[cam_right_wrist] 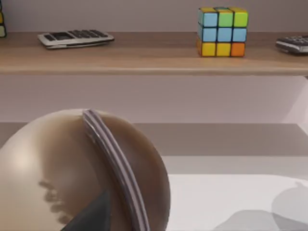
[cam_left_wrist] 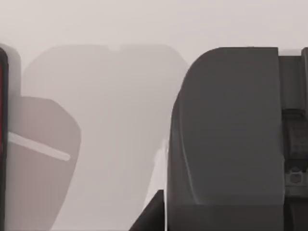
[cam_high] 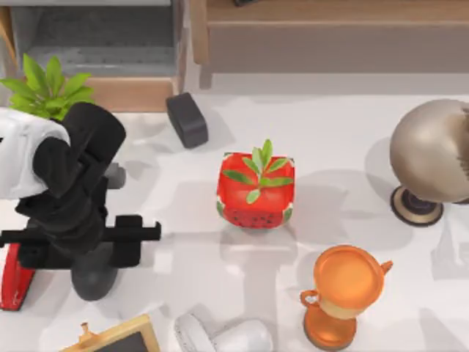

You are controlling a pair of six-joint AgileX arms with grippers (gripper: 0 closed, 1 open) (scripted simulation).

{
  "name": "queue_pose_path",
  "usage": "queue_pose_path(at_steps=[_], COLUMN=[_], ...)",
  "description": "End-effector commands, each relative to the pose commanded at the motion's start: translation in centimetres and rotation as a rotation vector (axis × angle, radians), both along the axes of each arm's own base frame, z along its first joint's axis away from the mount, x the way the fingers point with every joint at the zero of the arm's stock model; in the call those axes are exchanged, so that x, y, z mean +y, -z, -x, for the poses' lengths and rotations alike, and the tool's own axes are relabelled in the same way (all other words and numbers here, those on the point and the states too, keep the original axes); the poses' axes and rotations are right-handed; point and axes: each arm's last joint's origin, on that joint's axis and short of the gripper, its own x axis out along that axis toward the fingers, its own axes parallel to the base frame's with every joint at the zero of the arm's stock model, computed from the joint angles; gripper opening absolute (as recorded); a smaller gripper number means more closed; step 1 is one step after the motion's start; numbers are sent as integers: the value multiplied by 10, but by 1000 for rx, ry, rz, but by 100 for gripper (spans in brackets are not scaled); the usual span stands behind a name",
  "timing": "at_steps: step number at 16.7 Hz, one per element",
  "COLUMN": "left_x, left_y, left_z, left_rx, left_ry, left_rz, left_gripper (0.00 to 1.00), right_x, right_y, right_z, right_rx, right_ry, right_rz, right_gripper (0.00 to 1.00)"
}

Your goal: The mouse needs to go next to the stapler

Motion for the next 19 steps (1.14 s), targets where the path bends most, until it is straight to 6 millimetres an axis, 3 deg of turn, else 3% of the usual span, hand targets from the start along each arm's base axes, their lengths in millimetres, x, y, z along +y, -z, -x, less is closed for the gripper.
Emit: queue_pose_path(at_steps=[13,19], left_x=[0,0], left_y=[0,0], left_z=[0,0], left_rx=[0,0], left_ry=[0,0], left_rz=[0,0], left_gripper=[98,100], right_x=[0,0], right_y=[0,0], right_z=[0,0], right_rx=[0,0], right_ry=[0,0], right_rz=[0,0], right_gripper=[100,100])
